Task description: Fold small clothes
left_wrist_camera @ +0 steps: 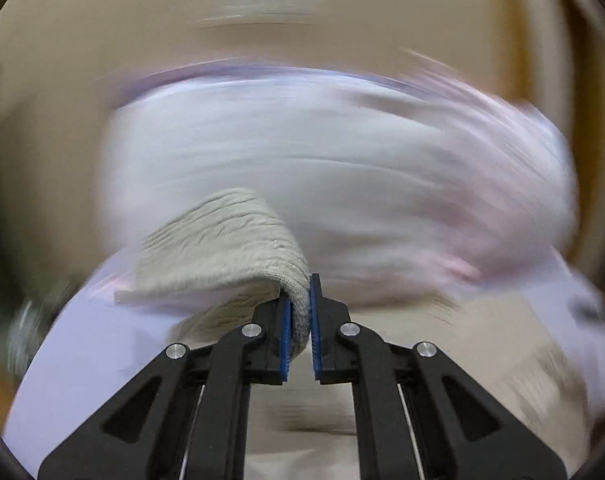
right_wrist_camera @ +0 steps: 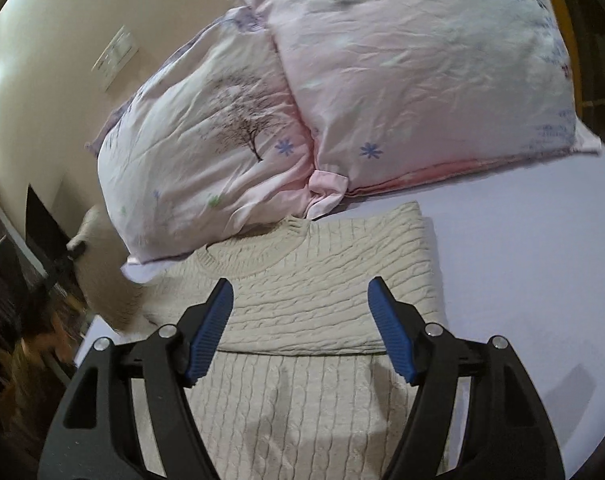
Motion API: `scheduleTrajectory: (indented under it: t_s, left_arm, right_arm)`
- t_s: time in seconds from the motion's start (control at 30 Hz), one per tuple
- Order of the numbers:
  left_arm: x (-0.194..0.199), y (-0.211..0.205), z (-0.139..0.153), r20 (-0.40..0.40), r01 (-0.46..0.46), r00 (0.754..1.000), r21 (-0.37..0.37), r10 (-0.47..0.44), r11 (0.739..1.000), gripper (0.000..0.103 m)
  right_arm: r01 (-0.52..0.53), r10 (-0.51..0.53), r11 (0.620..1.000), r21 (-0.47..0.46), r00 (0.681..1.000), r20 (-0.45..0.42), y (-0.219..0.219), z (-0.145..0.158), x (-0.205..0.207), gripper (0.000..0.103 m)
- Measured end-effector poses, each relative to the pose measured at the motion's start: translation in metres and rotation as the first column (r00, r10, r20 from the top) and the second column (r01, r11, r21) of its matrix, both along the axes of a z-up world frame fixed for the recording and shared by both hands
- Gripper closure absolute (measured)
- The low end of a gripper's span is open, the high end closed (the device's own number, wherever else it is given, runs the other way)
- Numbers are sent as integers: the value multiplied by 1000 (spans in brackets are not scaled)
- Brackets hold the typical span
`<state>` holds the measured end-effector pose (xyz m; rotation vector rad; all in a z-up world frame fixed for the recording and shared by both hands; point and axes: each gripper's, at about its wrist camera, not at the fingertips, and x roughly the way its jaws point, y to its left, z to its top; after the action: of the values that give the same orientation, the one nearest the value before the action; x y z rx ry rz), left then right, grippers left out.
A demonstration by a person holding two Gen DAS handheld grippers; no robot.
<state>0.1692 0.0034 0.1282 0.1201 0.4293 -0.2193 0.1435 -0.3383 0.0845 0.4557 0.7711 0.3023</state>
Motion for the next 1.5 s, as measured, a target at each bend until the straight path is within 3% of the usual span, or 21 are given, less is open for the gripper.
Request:
scheduleTrajectory:
  t_s: [0.07, 0.1, 0.17, 0.2, 0.27, 0.3, 0.33, 0.4, 0.5, 0.63, 0.67, 0.8, 0.93, 1.0, 1.03, 1.07, 1.13, 1.2, 1.27, 1.37, 1.5]
  left_arm:
    - [-6, -81, -28, -50, 150, 988, 156, -144, 976, 91]
    - [-11, -120, -50, -97, 225, 974, 248, -206, 942, 91]
    - [-19, -158, -80, -165, 311, 949, 344, -269, 886, 91]
    - [-25, -163, -89, -185, 330, 942, 356, -280, 874, 91]
    - [-33, -148, -84, -195, 331, 939, 302, -282, 894, 83]
    - [-36, -129, -76, -197, 307, 945, 246, -263, 919, 77]
    - [-38, -110, -68, -198, 278, 950, 185, -241, 943, 63]
    - [-46, -62, -54, -206, 203, 961, 81, -182, 976, 59]
    - [-66, 3, -51, -276, 86, 957, -26, -90, 996, 58]
    - [-93, 62, -66, -397, -53, 918, -151, -12, 987, 55]
    - [-101, 75, -72, -415, -72, 910, -179, -9, 981, 54]
    - [-132, 98, -92, -462, -100, 886, -289, -47, 952, 50]
    - [-152, 102, -105, -493, -96, 867, -321, -79, 942, 48]
    - [-160, 100, -110, -503, -91, 860, -319, -88, 943, 47]
    - [-163, 100, -111, -506, -88, 858, -317, -90, 944, 46]
    - [-168, 100, -112, -505, -85, 858, -314, -90, 946, 46]
    - [-174, 100, -113, -503, -81, 859, -317, -95, 945, 45]
    - [-182, 99, -114, -498, -76, 862, -316, -97, 946, 45]
    - [-189, 96, -114, -490, -71, 867, -305, -92, 950, 45]
    - [-199, 95, -114, -482, -78, 873, -285, -73, 955, 45]
    - [-210, 96, -111, -471, -146, 882, -220, 26, 964, 45]
  right_arm:
    - [-2, 3, 1000, 25, 1000, -25, -2, -6, 5, 33]
    - [1, 1, 999, 37, 999, -43, -4, -9, 7, 33]
    - [-4, 11, 997, 80, 996, -93, -11, -17, 13, 34]
    - [-3, 15, 995, 101, 992, -122, -14, -21, 16, 34]
    - [0, 18, 993, 114, 987, -160, -20, -28, 22, 37]
    - [6, 14, 994, 111, 985, -172, -21, -31, 24, 41]
    - [18, 2, 994, 106, 982, -191, -23, -34, 28, 45]
    - [45, -15, 991, 129, 974, -225, -28, -41, 36, 54]
    - [74, -17, 979, 189, 957, -288, -31, -55, 54, 66]
    - [110, -31, 972, 208, 937, -348, -26, -78, 74, 78]
    - [108, -27, 969, 223, 940, -339, -25, -82, 79, 89]
    - [127, -68, 967, 219, 963, -259, -24, -68, 73, 95]
    - [191, -151, 968, 162, 961, -232, -36, -55, 34, 94]
    - [173, -143, 979, 105, 959, -246, -37, -52, 14, 84]
    - [167, -139, 982, 93, 958, -252, -40, -49, 2, 72]
    - [163, -136, 982, 90, 959, -250, -43, -47, -10, 50]
    - [140, -123, 988, 60, 966, -226, -50, -39, -44, 39]
    - [117, -114, 993, -1, 967, -227, -57, -37, -81, 39]
    - [103, -104, 995, -18, 962, -252, -58, -45, -109, 50]
    - [81, -73, 997, 11, 943, -324, -62, -65, -145, 66]
    - [17, 13, 995, 98, 954, -301, -55, -77, -188, 67]
